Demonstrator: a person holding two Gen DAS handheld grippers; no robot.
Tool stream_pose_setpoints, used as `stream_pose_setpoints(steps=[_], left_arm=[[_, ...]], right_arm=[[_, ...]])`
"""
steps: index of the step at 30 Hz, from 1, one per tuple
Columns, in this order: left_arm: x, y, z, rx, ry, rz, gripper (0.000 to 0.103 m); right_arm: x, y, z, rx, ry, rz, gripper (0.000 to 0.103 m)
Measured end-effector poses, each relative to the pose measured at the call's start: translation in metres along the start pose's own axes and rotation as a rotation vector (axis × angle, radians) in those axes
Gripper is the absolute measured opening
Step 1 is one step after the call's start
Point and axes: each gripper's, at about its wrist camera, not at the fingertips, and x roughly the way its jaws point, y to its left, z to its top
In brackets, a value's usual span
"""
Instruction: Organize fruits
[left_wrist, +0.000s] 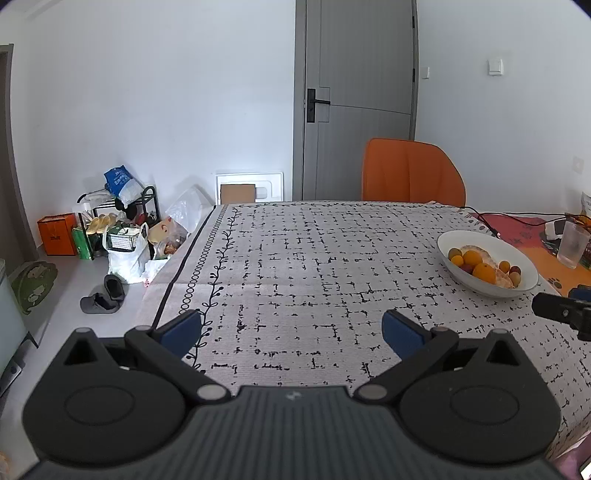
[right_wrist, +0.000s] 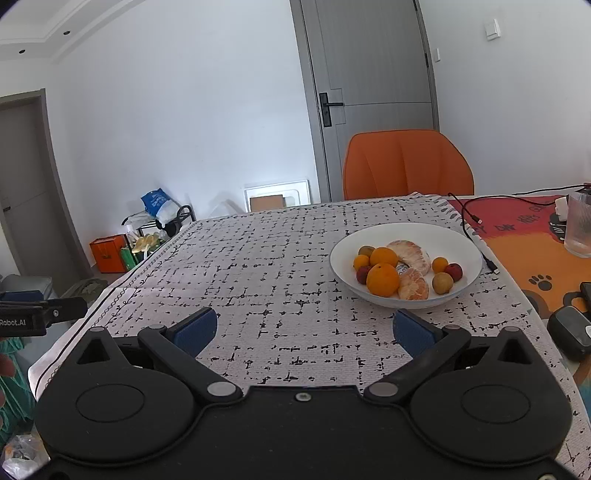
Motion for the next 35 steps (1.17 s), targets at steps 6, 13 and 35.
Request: stream_pose_setpoints(steps=[6,13,35], left_arm=[[0.0009,0.0012,0.0003,-0.004,0.006,-0.004,0.103],[0.0016,0.0021,-0.0004,-0.005,0.010,-0.017,0.103],[0.0006,-0.0016,-0.0030,0.011,0.005,-0.042,0.103]], right_arm=[[0.0012,-0.0012,-0.0005,0.004,0.003,-0.005,0.103],[0.0022,-0.0005,-0.0018,0.006,0.007,-0.003,0.103],[0.0037,-0.0004,-0.0031,0.011,0.009,-0.011,0.103]])
